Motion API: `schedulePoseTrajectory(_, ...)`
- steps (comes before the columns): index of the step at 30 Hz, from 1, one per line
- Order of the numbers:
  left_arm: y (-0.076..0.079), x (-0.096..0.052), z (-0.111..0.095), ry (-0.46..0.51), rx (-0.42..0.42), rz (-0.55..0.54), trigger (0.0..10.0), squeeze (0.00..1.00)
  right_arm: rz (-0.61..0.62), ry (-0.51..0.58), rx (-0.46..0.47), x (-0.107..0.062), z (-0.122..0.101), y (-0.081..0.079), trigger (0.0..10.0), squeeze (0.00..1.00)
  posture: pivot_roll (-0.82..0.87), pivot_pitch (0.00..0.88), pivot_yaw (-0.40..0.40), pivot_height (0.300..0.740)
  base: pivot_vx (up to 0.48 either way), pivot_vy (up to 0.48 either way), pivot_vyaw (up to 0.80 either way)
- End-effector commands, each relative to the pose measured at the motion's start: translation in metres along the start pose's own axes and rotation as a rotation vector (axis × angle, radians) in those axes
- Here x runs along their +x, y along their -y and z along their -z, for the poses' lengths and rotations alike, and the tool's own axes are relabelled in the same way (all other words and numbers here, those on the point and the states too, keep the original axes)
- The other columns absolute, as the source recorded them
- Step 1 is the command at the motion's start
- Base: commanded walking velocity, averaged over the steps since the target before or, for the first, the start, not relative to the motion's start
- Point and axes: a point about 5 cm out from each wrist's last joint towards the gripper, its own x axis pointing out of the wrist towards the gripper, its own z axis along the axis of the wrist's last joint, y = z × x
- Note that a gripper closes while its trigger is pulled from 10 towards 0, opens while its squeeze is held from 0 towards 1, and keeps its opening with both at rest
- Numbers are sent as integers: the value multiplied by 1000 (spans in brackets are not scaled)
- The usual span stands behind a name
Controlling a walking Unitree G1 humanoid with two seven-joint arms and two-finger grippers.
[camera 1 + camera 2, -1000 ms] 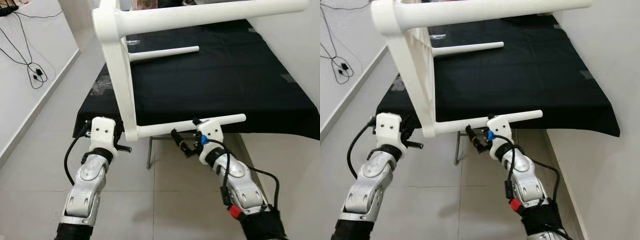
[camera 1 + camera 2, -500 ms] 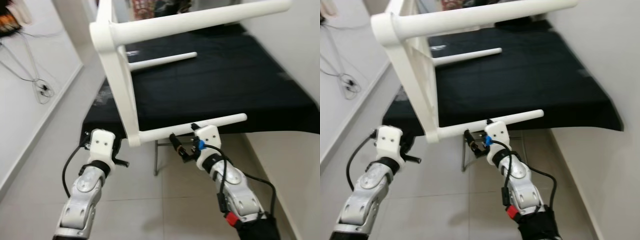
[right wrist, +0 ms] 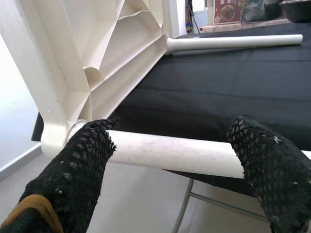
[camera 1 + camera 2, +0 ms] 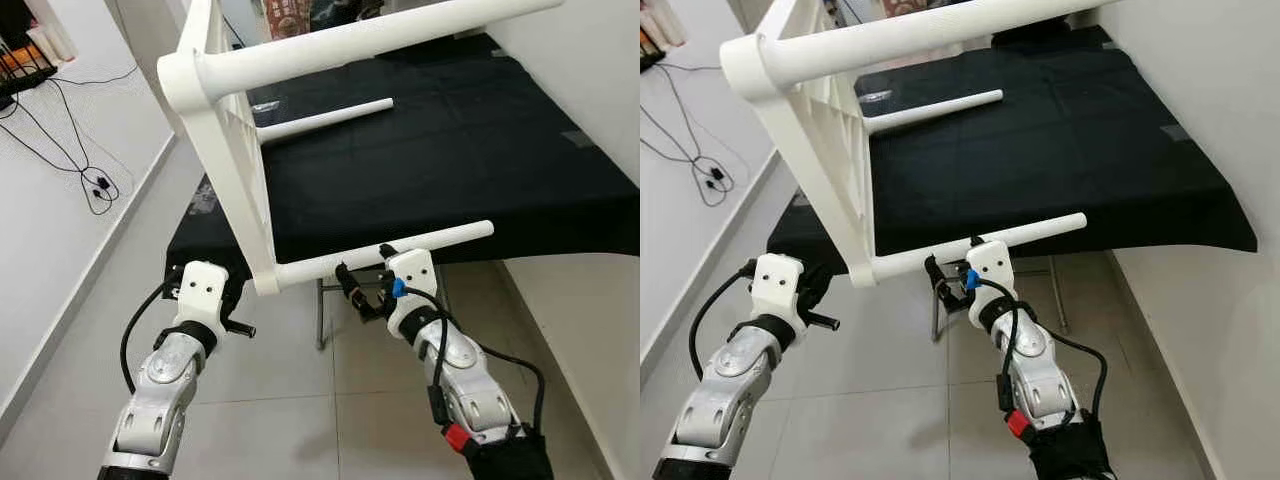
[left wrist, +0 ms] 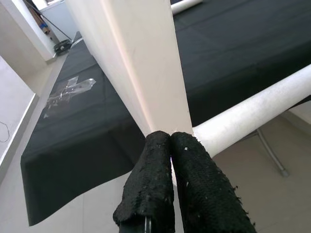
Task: Building children table
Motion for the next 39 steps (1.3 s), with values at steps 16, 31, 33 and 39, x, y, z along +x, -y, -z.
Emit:
schedulePoseTrajectory(16,12,17,-2,44,-52,-39,10000,0,-20,-93,-80,6,11,20,10000,0,-100,40,-125,740,0,0,0)
schedulePoseTrajectory(31,12,18,-11,87,-14,-50,10000,0,-27,-80,-73,5,10,21,10000,0,-93,66,-54,740,0,0,0)
schedulePoseTrajectory(33,3,22,-19,116,14,-86,10000,0,-32,-76,-76,6,9,19,10000,0,-91,71,-47,740,0,0,0)
schedulePoseTrajectory(39,-17,27,-28,140,41,-165,10000,0,-45,-72,-87,6,8,17,10000,0,-83,79,-35,740,0,0,0)
